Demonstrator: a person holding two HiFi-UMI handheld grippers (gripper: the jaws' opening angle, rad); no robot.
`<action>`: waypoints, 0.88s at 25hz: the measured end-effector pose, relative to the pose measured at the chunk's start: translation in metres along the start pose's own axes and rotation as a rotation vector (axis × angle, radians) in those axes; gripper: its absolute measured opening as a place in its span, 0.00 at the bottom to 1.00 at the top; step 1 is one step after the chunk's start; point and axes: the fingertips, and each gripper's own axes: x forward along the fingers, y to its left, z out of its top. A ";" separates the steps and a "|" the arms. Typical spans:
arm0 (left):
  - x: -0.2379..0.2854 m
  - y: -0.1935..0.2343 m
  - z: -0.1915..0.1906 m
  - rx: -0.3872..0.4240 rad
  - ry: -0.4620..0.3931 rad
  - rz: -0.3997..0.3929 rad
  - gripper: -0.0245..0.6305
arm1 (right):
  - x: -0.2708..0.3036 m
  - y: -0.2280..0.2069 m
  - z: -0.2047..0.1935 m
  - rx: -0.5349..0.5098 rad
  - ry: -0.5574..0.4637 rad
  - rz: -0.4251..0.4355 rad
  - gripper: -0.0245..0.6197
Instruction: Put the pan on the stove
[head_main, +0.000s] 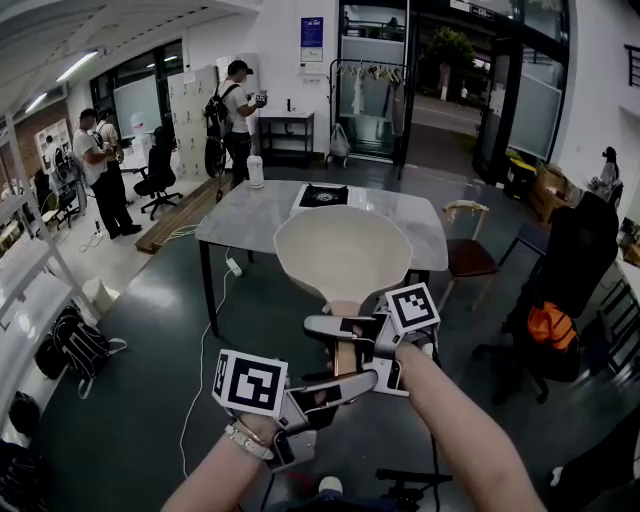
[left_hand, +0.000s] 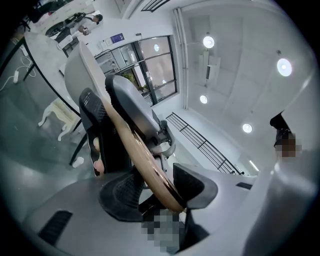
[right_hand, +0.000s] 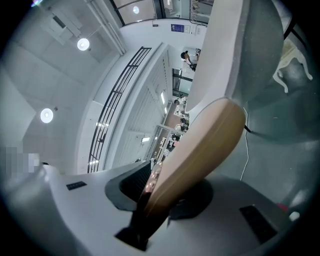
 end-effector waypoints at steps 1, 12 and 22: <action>0.003 0.002 0.001 -0.006 -0.003 -0.001 0.34 | -0.002 -0.002 0.002 0.002 0.003 -0.003 0.23; 0.029 0.016 0.023 0.016 -0.037 -0.025 0.34 | -0.015 -0.017 0.028 -0.010 0.042 -0.008 0.23; 0.037 0.048 0.052 0.003 -0.028 -0.020 0.34 | -0.011 -0.046 0.062 0.007 0.035 0.001 0.24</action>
